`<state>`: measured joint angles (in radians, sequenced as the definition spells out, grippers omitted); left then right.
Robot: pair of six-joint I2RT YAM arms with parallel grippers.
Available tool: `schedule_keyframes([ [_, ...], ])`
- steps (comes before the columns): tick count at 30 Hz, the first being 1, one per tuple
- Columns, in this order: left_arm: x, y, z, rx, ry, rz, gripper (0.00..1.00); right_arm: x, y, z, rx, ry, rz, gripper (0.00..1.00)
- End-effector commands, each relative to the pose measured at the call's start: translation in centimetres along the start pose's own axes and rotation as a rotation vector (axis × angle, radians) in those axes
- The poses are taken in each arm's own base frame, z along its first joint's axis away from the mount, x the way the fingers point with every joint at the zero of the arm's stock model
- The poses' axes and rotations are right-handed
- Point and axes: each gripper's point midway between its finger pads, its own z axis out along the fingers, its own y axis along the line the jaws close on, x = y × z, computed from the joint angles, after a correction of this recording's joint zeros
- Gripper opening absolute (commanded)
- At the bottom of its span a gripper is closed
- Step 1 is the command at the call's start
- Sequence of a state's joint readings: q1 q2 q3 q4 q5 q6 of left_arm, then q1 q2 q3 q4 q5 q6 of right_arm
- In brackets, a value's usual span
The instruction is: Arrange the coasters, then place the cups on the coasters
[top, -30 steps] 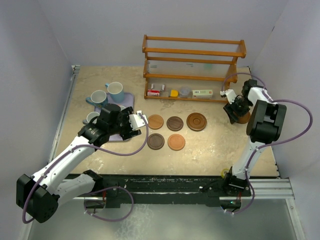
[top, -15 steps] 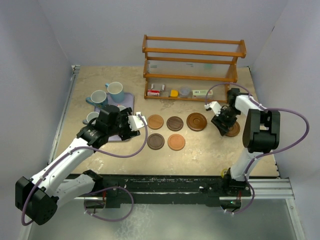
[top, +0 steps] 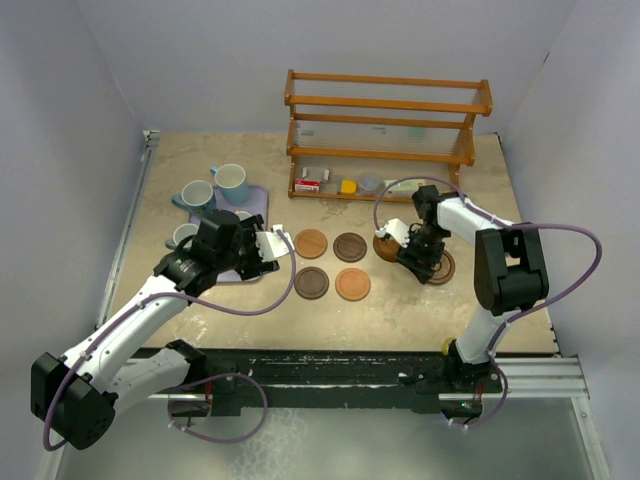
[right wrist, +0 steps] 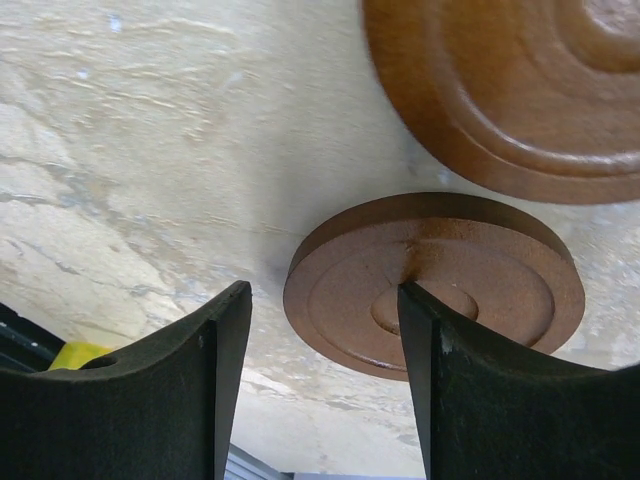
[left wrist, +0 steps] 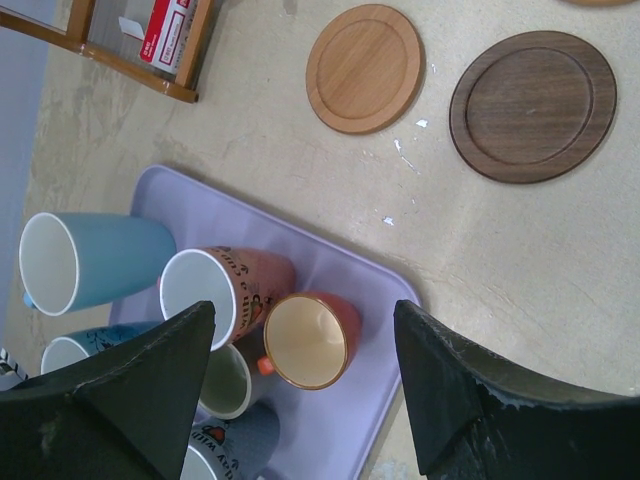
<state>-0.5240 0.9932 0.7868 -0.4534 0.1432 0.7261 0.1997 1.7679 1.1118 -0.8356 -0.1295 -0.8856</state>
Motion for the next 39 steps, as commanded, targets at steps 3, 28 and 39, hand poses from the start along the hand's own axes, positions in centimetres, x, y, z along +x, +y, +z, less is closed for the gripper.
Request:
schedule_keyframes([
  [3, -0.9, 1.2, -0.2, -0.032, -0.016, 0.002, 0.70, 0.1, 5.1, 1.5, -0.141, 0.041, -0.042, 0.62],
  [28, -1.6, 7.0, -2.5, -0.205, -0.054, -0.165, 0.72, -4.8, 11.2, 2.3, -0.183, -0.029, -0.272, 0.63],
  [39, -1.6, 7.4, -3.3, -0.227, -0.059, -0.174, 0.72, -7.1, 10.6, 0.6, -0.132, -0.085, -0.268, 0.63],
])
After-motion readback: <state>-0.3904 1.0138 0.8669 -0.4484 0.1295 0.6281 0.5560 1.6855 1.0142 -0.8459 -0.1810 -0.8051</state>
